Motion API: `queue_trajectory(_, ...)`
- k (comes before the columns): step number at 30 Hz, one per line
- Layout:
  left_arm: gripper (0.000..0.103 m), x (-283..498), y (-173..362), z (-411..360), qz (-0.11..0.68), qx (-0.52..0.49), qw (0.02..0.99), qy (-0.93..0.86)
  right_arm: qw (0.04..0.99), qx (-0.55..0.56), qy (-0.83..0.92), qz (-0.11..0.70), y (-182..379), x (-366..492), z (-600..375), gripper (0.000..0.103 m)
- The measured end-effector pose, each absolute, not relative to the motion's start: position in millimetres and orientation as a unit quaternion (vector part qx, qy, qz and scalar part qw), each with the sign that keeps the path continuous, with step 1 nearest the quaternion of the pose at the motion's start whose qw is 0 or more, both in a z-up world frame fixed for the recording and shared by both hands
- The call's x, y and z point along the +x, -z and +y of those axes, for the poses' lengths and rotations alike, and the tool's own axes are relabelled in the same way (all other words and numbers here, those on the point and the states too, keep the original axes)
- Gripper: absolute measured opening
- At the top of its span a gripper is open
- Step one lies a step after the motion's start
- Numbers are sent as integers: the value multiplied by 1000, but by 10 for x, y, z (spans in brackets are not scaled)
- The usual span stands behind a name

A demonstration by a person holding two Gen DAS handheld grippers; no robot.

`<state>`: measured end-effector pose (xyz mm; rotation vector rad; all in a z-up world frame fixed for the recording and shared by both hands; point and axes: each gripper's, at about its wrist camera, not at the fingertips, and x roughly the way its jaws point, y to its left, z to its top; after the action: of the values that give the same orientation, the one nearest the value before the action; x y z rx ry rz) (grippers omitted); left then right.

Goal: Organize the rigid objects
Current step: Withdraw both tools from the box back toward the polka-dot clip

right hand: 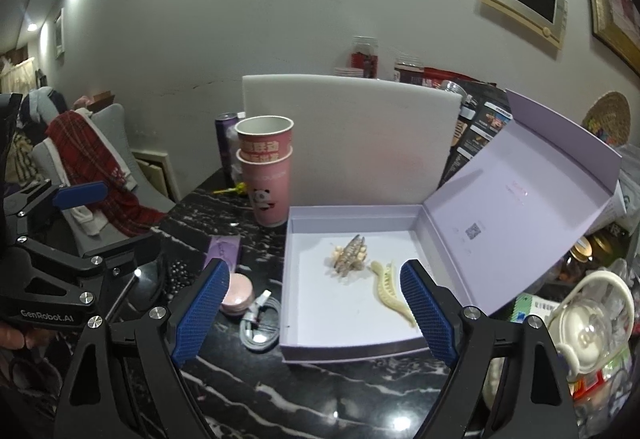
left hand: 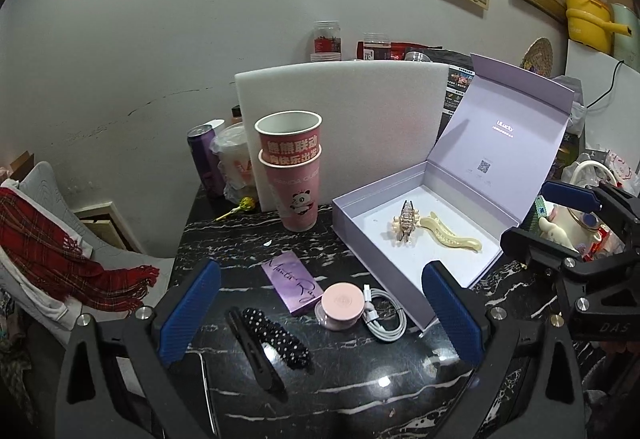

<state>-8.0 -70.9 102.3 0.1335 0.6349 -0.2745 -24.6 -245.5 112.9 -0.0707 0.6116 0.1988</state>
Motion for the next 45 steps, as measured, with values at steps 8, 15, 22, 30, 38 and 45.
queue_trajectory(8, 103, -358, -983, -440, 314, 53, 943, 97, 945, -28, -124, 302, -1089, -448, -2302, 90)
queue_trajectory(15, 103, -461, -880, -277, 332, 49, 939, 71, 941, -21, -142, 308, -1014, -538, -2203, 90)
queue_trajectory(22, 103, -536, -788, -202, 338, 59, 937, 67, 938, -22, -155, 311, -928, -600, -2123, 90)
queue_trajectory(30, 103, -541, -637, -91, 359, 52, 930, 65, 931, -20, -169, 324, -825, -559, -2016, 90)
queue_trajectory(38, 103, -432, -448, 9, 385, 52, 918, 74, 925, -29, -183, 333, -687, -455, -1858, 90)
queue_trajectory(45, 103, -324, -355, 132, 392, 42, 915, 83, 919, -29, -195, 342, -570, -305, -1708, 90)
